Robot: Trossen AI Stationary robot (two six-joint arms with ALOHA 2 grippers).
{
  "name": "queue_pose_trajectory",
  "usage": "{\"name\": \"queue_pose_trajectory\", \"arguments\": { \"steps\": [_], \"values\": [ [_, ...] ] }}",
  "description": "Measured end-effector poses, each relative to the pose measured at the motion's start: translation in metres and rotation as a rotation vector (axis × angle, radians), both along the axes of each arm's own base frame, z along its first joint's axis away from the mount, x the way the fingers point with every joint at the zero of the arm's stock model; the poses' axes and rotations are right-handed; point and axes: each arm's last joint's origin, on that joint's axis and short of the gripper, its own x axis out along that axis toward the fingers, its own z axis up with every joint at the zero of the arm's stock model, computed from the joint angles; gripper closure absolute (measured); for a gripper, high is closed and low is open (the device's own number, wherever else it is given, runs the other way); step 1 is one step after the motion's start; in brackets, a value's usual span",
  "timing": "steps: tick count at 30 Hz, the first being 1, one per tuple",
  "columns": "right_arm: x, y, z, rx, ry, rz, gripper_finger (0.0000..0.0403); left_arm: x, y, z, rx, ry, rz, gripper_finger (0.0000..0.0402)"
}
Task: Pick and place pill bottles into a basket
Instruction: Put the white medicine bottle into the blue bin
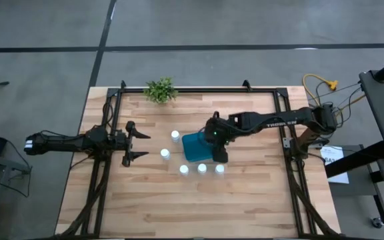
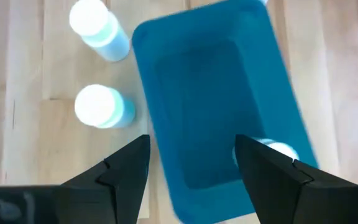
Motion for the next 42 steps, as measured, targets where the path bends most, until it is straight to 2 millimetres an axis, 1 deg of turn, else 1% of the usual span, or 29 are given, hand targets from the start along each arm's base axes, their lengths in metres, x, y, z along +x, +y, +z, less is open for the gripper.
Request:
{"name": "queue_pose_trajectory", "arguments": {
  "steps": [5,11,19,24,33,37,42],
  "values": [
    [-0.003,0.017,-0.005,-0.013,0.017,-0.001,0.0177,0.0,0.0,0.0,0.0,0.0,0.0,0.0107],
    [-0.007,0.032,-0.012,-0.003,0.041,-0.025,0.0177,0.0,0.0,0.0,0.0,0.0,0.0,0.0107],
    [-0.017,0.045,-0.031,-0.017,0.1,-0.078,0.0177,0.0,0.0,0.0,0.0,-0.001,0.0,0.0107],
    [-0.024,0.054,-0.035,0.007,0.056,-0.082,0.0177,0.0,0.0,0.0,0.0,0.0,0.0,0.0107],
    [-0.049,0.058,-0.03,0.075,-0.051,-0.141,0.0177,0.0,0.0,0.0,0.0,-0.002,0.0,0.0107],
    [-0.054,0.058,-0.033,0.098,-0.085,-0.15,0.0177,0.0,0.0,0.0,0.0,-0.001,0.0,0.0107],
    [-0.058,0.059,-0.041,0.101,-0.072,-0.156,0.0177,0.0,0.0,0.0,0.0,-0.002,0.0,0.0107]
  ]
}}
